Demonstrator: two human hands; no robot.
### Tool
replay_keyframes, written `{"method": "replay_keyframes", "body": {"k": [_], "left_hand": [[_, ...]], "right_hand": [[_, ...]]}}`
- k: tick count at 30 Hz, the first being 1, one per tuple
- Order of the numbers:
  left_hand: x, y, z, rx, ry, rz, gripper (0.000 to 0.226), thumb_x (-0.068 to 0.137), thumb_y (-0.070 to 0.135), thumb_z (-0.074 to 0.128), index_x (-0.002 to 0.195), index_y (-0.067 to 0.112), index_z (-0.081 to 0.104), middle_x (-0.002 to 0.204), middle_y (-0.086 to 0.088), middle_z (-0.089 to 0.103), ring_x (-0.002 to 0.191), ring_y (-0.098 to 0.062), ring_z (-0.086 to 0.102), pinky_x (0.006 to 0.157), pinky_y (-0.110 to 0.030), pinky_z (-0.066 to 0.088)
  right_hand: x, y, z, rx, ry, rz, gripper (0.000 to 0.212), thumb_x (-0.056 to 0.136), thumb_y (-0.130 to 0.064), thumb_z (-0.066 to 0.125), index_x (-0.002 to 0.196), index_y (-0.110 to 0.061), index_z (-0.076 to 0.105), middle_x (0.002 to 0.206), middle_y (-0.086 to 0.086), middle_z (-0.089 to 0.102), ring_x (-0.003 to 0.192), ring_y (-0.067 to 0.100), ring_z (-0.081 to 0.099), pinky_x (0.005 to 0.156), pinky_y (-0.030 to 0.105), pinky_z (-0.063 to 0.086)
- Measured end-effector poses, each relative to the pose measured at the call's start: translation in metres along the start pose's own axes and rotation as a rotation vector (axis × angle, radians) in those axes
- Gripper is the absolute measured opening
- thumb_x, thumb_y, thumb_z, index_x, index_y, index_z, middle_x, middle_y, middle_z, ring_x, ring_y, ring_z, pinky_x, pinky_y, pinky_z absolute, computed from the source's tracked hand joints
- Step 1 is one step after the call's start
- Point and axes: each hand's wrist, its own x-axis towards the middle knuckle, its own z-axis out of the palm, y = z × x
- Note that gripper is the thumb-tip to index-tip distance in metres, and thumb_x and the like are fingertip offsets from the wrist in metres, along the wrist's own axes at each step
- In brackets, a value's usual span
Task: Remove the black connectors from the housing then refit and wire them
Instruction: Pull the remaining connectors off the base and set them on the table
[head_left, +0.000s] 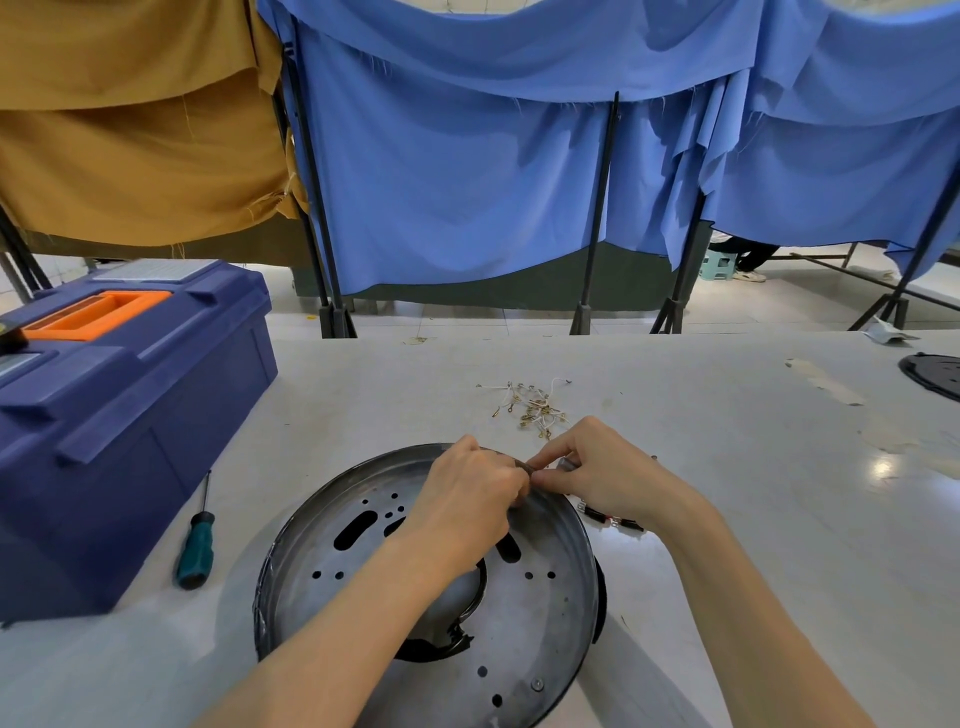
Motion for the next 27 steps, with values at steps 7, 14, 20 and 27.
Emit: {"method": "replay_keyframes", "body": {"k": [7, 14, 20, 27], "left_hand": [[-0.001, -0.009, 0.002, -0.111, -0.021, -0.065, 0.03, 0.095, 0.018, 0.053, 0.12, 0.029, 0.066, 0.117, 0.01, 0.06, 0.096, -0.016, 0.049, 0.079, -0.02, 0.027], [-0.002, -0.01, 0.0, -0.133, -0.047, -0.085, 0.023, 0.091, 0.022, 0.061, 0.112, 0.027, 0.071, 0.112, 0.01, 0.061, 0.086, -0.012, 0.041, 0.069, -0.021, 0.018], [-0.002, -0.008, -0.003, -0.062, -0.084, -0.03, 0.024, 0.094, 0.018, 0.054, 0.11, 0.025, 0.07, 0.112, 0.007, 0.059, 0.097, -0.012, 0.051, 0.082, -0.022, 0.024], [0.001, -0.004, -0.007, 0.047, -0.116, -0.028, 0.024, 0.095, 0.02, 0.051, 0.11, 0.024, 0.069, 0.113, 0.004, 0.058, 0.101, -0.017, 0.052, 0.087, -0.026, 0.029]], "right_hand": [[0.002, 0.002, -0.001, -0.029, 0.001, 0.003, 0.013, 0.09, -0.019, 0.066, 0.098, -0.017, 0.077, 0.051, -0.008, 0.04, 0.035, 0.005, 0.033, 0.042, 0.015, 0.027], [0.002, 0.002, -0.001, -0.043, -0.008, 0.005, 0.015, 0.09, -0.019, 0.066, 0.101, -0.015, 0.076, 0.056, -0.008, 0.043, 0.036, -0.006, 0.044, 0.04, 0.009, 0.029], [0.002, 0.002, -0.001, -0.033, 0.002, 0.022, 0.015, 0.09, -0.019, 0.067, 0.101, -0.014, 0.076, 0.039, -0.015, 0.043, 0.034, -0.001, 0.042, 0.039, 0.009, 0.027], [0.001, 0.0, -0.002, -0.026, -0.006, 0.015, 0.015, 0.091, -0.018, 0.066, 0.101, -0.014, 0.076, 0.041, -0.014, 0.044, 0.036, -0.006, 0.044, 0.039, 0.009, 0.028]]}}
